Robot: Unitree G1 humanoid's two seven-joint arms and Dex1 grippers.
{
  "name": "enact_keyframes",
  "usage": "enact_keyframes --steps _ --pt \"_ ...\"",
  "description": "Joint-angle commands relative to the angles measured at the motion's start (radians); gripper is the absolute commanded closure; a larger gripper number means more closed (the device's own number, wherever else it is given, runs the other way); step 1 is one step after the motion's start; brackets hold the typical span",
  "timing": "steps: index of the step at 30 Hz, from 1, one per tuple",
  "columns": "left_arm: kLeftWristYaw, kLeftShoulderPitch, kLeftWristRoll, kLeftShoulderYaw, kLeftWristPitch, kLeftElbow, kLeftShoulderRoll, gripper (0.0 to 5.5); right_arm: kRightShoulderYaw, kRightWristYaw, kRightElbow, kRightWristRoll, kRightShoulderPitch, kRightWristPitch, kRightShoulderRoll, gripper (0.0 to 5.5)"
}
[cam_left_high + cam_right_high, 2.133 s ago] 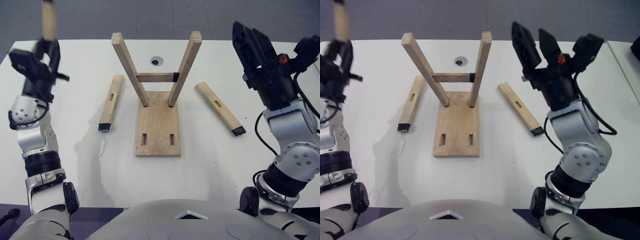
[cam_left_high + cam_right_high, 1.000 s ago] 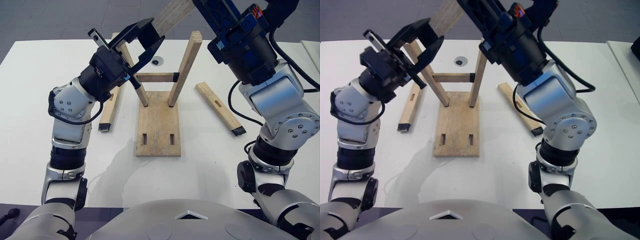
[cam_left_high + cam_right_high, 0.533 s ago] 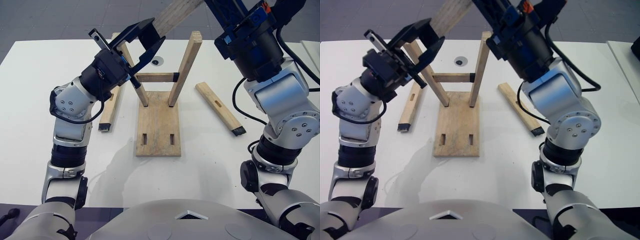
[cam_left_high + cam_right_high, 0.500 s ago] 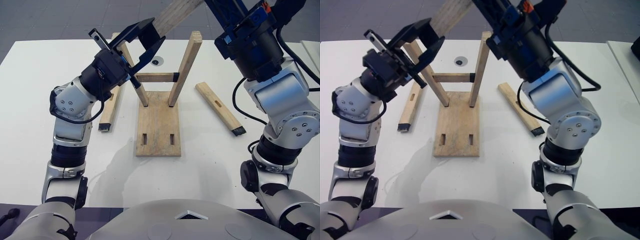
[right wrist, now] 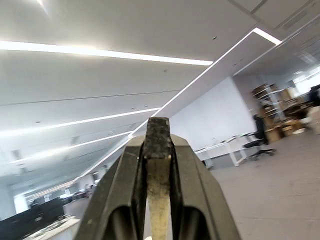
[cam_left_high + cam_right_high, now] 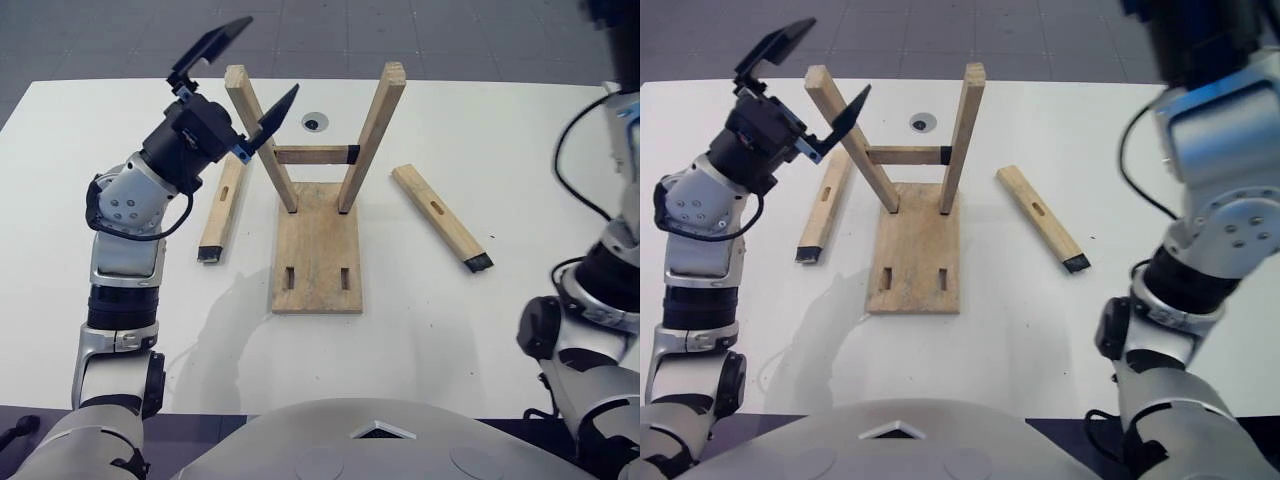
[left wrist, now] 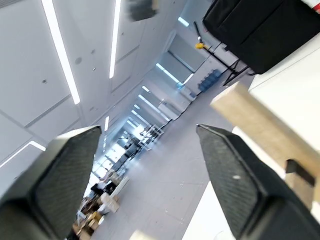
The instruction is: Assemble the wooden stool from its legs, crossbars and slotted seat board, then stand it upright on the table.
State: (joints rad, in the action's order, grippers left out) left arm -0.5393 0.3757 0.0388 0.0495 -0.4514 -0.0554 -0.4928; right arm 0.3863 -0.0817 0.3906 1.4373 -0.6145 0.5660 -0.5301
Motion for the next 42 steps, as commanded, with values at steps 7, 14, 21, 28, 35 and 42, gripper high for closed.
enact_keyframes --steps 7,14,21,28,35,42 --pt "0.185 0.086 0.06 0.146 0.053 -0.01 0.033 0.11 -0.106 0.285 -0.057 -0.486 0.365 0.008 -0.166 5.08" --pt "0.225 0.113 0.014 0.163 0.037 0.014 0.015 0.1 -0.219 0.398 -0.075 -0.695 0.473 -0.019 -0.138 5.08" --pt "0.219 0.092 0.015 0.155 0.038 0.011 0.014 0.1 -0.229 0.453 -0.114 -0.78 0.515 -0.031 -0.091 5.08" --pt "0.213 0.091 0.017 0.15 0.036 0.022 0.012 0.1 -0.25 0.486 -0.153 -0.847 0.512 -0.037 -0.046 5.08" --pt "0.208 0.091 0.017 0.145 0.035 0.028 0.009 0.1 -0.279 0.503 -0.211 -0.92 0.5 -0.038 -0.027 5.08" --pt "0.211 0.088 0.013 0.142 0.035 0.03 0.008 0.1 -0.287 0.491 -0.213 -0.952 0.496 -0.01 -0.015 5.08"
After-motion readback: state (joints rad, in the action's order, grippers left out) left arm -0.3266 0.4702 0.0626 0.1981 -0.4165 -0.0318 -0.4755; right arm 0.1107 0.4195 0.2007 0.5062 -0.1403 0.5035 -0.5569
